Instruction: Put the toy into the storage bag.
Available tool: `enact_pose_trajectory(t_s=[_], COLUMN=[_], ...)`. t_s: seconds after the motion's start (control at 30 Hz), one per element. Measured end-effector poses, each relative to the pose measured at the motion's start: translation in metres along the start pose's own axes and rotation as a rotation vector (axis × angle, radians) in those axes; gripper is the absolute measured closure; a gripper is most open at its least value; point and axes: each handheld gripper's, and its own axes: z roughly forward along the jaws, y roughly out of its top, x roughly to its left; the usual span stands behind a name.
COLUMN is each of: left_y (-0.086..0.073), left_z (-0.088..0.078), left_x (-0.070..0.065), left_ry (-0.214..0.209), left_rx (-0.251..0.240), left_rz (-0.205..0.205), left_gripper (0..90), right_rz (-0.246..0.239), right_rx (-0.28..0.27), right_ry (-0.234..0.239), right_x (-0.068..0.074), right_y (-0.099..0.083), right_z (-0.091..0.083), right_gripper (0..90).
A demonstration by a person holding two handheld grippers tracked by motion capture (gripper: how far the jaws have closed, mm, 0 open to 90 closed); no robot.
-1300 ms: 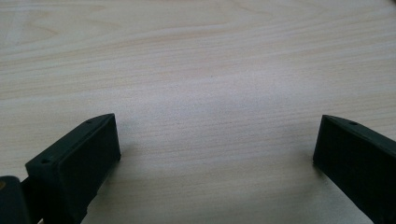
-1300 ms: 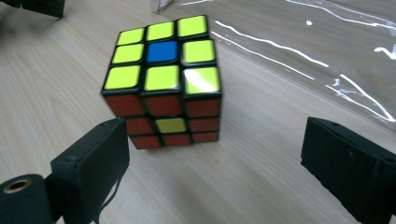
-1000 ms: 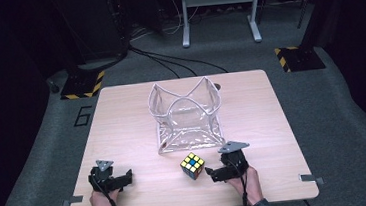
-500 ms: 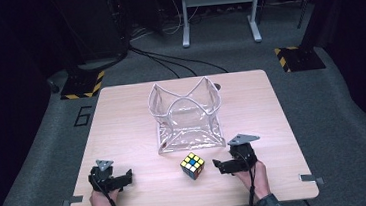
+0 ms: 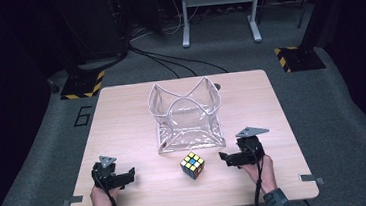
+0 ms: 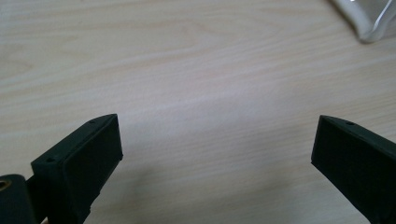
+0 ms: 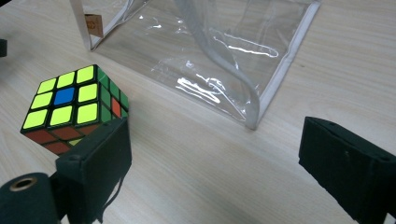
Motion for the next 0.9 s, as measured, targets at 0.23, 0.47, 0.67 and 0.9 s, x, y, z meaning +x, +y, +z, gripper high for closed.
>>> enact_pose_trajectory(t_s=[0.23, 0.47, 0.67, 0.9], left_y=[0.024, 0.047, 0.069, 0.092], left_z=[-0.003, -0.007, -0.012, -0.013], left_x=[-0.006, -0.012, -0.014, -0.015], left_ry=[-0.072, -0.117, -0.15, -0.188], left_rx=[0.001, -0.017, -0.04, -0.06], left_rz=[0.027, 0.04, 0.045, 0.038], left_gripper=[3.6, 5.2, 5.3, 6.0], right_rz=[0.002, 0.004, -0.002, -0.002], right_rx=[-0.004, -0.015, -0.013, -0.015], right_ry=[-0.001, 0.011, 0.015, 0.027], right_x=[-0.006, -0.012, -0.014, -0.018], right_y=[0.012, 0.025, 0.037, 0.05], right_z=[-0.005, -0.008, -0.011, -0.014], right_gripper=[9.5, 10.0, 10.2, 10.4])
